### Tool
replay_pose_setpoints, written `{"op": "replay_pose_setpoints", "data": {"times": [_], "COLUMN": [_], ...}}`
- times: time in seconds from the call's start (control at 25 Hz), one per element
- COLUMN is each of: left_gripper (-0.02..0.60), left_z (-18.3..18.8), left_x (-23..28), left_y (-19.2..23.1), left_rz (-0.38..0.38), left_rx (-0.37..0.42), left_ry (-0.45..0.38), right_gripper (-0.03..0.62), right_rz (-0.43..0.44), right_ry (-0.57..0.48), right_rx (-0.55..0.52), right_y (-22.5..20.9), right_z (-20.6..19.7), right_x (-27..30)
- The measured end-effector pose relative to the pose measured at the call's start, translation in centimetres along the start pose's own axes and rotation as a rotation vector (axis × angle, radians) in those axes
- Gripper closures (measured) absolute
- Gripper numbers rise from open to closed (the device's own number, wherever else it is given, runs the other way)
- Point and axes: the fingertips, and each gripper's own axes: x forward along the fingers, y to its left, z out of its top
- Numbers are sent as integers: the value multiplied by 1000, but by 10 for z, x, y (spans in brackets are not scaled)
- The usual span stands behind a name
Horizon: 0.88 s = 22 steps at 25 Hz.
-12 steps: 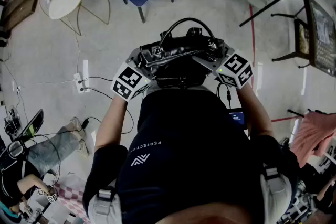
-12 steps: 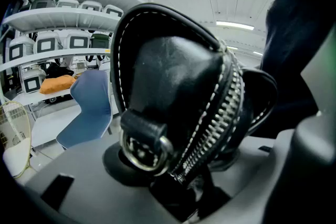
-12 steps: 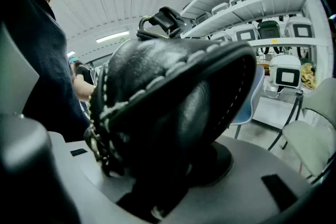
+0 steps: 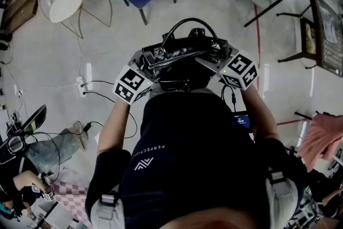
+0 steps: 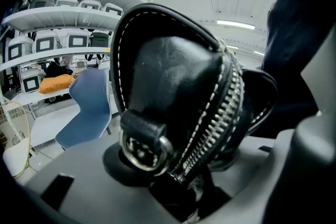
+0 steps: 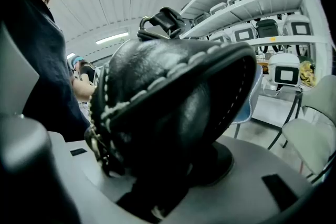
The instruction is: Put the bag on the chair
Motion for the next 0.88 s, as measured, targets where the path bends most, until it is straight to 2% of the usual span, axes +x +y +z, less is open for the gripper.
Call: {"op": "replay_pose_setpoints", "data": {"times": [0.44,0.64,0.88], "left_gripper": [311,311,311], "left_z": [11,22,22], "left_x": [17,9,8], "left_y": [0,51,100], "left_rz": [15,19,17], "left_rx": [-5,-17,-12], "left_ry": [8,0,3], "right_gripper": [378,378,378], "right_rz": [-9,-5,-18], "right_ry": [-2,11,5], "right_rx": [2,-4,1], "right_y": [-18,-43,-70], "right_z": [0,36,57], "right_x": [-12,20,56]}}
